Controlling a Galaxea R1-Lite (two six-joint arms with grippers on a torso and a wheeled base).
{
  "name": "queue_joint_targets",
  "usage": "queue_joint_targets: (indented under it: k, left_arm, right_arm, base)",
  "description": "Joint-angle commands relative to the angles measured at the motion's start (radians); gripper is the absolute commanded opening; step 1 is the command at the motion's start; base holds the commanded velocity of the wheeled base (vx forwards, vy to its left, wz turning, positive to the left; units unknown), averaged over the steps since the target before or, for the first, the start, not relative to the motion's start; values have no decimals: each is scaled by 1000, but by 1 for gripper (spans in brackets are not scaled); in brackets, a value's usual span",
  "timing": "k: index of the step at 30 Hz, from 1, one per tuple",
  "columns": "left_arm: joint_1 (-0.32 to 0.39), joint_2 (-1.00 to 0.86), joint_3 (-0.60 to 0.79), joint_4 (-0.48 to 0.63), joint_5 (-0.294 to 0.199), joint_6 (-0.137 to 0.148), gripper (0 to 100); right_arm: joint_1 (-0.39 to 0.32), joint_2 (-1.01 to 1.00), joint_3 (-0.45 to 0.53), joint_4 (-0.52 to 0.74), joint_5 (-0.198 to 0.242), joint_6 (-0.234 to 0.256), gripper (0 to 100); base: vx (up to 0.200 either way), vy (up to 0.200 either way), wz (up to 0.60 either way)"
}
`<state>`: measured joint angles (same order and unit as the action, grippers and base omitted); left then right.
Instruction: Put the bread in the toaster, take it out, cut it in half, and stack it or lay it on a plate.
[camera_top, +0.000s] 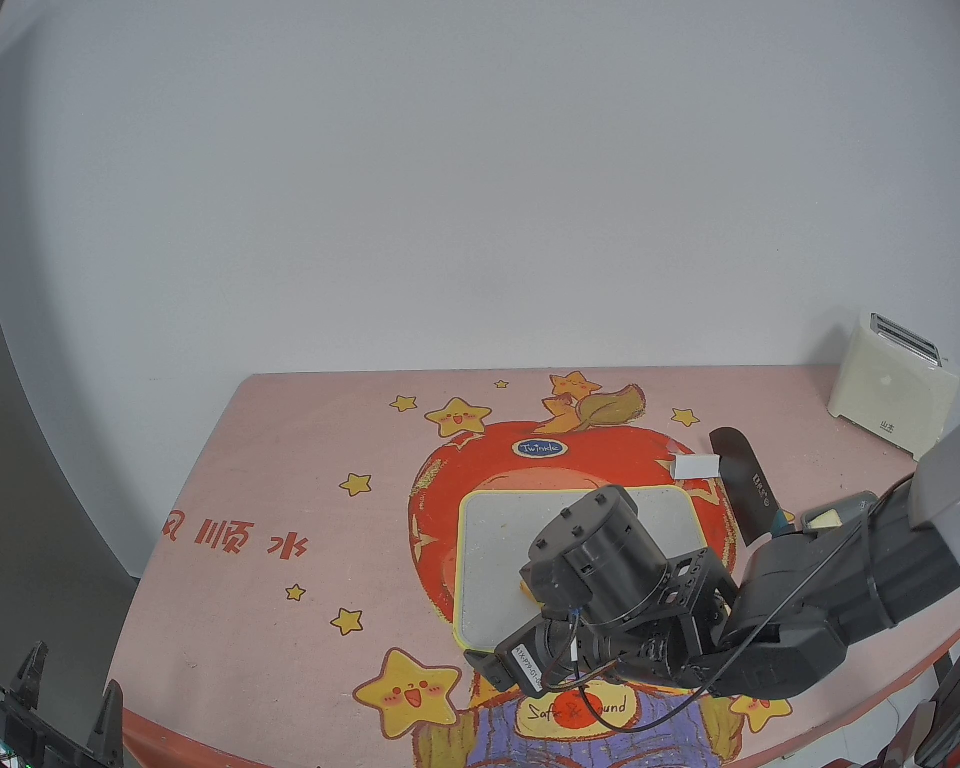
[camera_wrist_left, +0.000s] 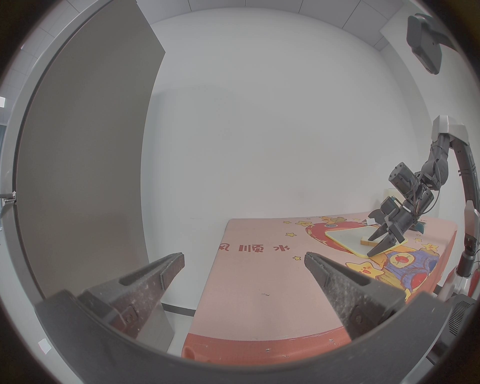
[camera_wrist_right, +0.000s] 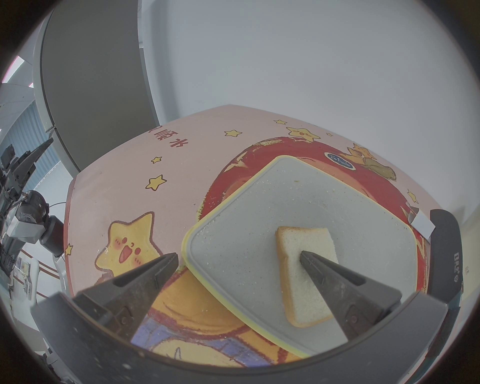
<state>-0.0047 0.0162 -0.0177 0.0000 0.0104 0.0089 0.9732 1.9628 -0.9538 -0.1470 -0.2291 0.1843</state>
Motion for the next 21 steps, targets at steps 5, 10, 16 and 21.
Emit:
queue_joint_targets:
  k: [5, 10, 16, 21]
  left_arm:
    - [0, -10, 18, 0, 0, 0, 100]
    - [0, -10, 16, -2, 0, 0, 100]
    - [0, -10, 16, -2, 2, 0, 100]
    - [0, -10, 16, 0, 0, 0, 100]
  right_arm:
    - [1, 5, 1, 1, -1, 0, 100]
    - [2, 5, 1, 1, -1, 0, 0]
    - [1, 4, 3, 3, -1, 0, 0]
    - [2, -1, 4, 3, -1, 0, 0]
  base:
    - [0, 0, 0]
    - [0, 0, 0]
    - [0, 0, 0]
    - [0, 0, 0]
